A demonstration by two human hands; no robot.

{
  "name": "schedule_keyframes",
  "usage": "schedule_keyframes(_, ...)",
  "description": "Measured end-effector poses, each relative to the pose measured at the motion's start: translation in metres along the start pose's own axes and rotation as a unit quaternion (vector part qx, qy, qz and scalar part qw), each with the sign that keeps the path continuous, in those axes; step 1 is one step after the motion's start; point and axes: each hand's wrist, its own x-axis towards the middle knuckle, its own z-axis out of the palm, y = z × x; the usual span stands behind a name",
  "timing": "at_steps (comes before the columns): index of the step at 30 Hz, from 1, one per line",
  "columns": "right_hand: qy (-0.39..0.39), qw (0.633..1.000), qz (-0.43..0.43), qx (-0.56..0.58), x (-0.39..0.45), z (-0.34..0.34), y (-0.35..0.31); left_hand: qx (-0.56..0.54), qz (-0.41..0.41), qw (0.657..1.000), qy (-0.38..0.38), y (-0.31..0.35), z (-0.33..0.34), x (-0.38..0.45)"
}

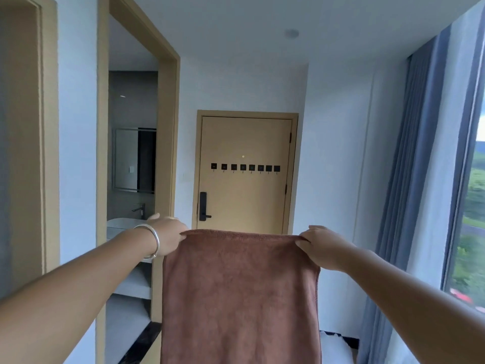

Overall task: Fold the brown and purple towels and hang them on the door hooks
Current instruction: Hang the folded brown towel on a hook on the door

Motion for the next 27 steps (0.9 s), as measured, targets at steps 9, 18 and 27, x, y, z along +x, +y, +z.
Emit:
schedule_keyframes(9,0.004,1.000,-0.008,0.004,0.098,0.023,-0.025,0.007,-0.003,1.000,0.008,-0.057,0.017,0.089)
schedule_keyframes(18,-0.020,1.000,-0.022,0.001,0.196,0.069,-0.007,0.011,-0.016,1.000,-0.008,-0.075,0.054,0.188)
schedule_keyframes(27,-0.025,0.999,-0.041,0.025,0.324,0.100,0.051,0.029,-0.040,0.999,-0.007,-0.063,0.078,0.308)
